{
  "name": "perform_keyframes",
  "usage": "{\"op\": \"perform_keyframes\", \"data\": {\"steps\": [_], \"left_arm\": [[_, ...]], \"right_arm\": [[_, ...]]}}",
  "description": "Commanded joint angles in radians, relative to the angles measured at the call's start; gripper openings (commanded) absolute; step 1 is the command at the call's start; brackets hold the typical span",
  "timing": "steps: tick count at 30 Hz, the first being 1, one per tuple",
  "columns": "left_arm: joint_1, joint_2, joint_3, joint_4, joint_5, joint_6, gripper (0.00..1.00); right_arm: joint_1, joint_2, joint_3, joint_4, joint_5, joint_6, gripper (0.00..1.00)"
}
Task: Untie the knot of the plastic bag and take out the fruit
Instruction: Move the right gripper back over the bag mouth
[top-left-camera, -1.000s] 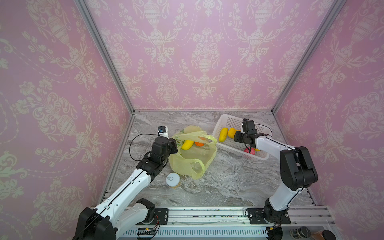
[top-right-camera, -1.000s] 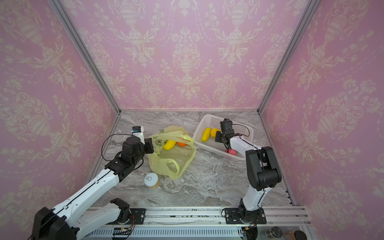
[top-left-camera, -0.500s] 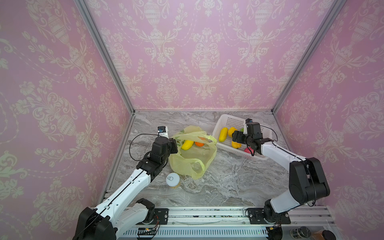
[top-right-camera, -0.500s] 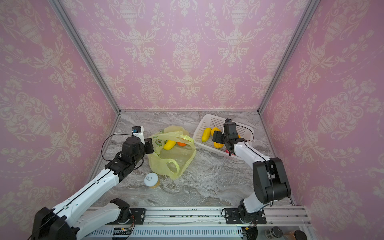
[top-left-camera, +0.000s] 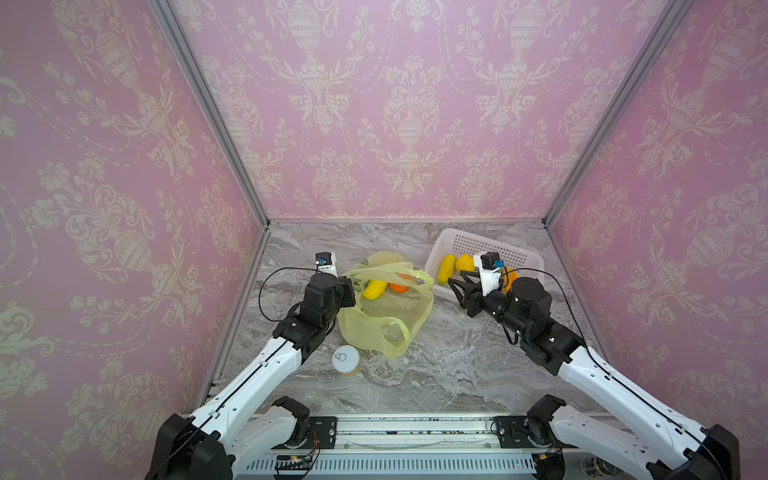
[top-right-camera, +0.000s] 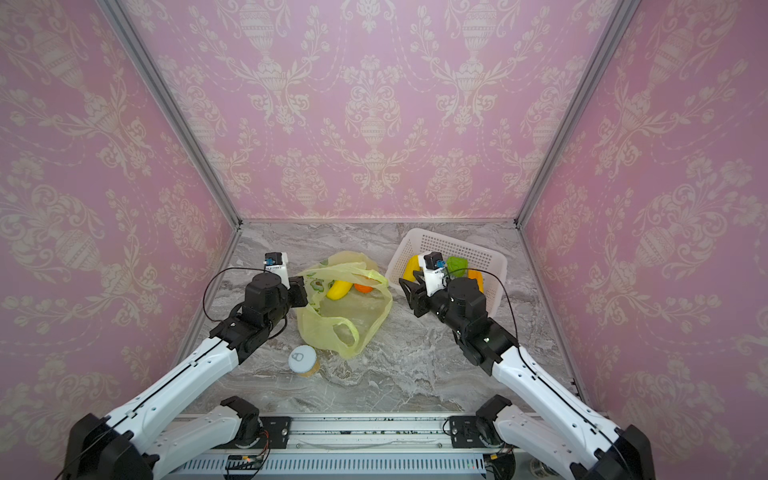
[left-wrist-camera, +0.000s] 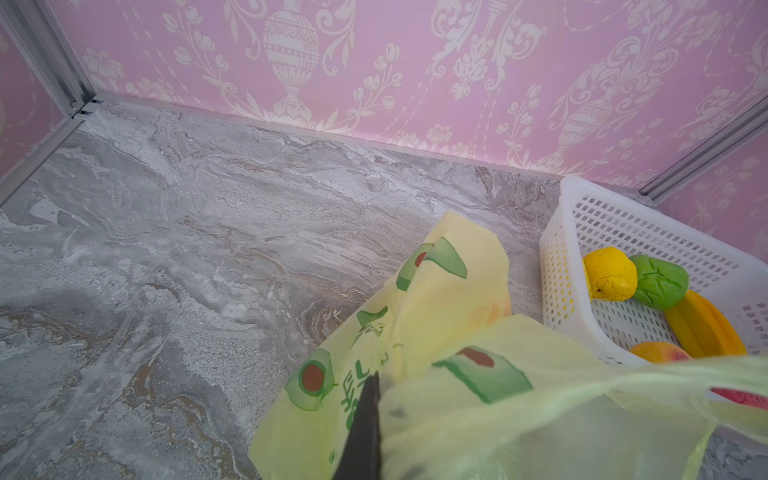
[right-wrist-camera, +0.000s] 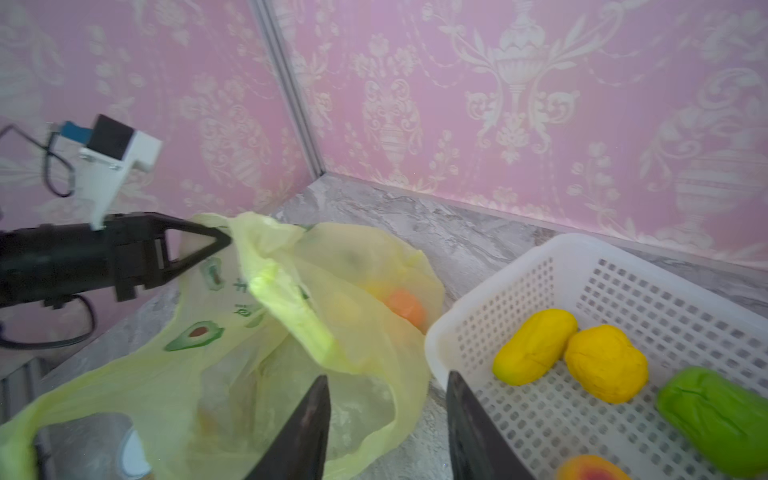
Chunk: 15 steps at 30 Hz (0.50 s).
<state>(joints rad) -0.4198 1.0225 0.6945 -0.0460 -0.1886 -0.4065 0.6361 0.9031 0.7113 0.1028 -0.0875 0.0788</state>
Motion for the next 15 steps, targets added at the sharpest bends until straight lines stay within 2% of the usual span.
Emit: {"op": "perform_keyframes", "data": {"steps": [1, 4, 7, 15], "left_arm": [[0.007, -0.004, 0.006, -0.021, -0.006, -0.006, 0.0], [0.007, -0.007, 0.007, -0.023, -0.007, -0.005, 0.0], [0.007, -0.009, 0.006, -0.024, -0.008, -0.005, 0.0], [0.007, -0.012, 0.007, -0.022, 0.0, -0.005, 0.0]], "right_arm": [[0.11, 0.029, -0.002, -0.018, -0.039, -0.198, 0.45], [0.196, 0.123, 0.049, -0.063, -0.021, -0.276, 0.4], [0.238, 0.235, 0.123, -0.125, -0.006, -0.314, 0.34], [0.261, 0.518, 0.263, -0.171, 0.079, -0.373, 0.2]]}}
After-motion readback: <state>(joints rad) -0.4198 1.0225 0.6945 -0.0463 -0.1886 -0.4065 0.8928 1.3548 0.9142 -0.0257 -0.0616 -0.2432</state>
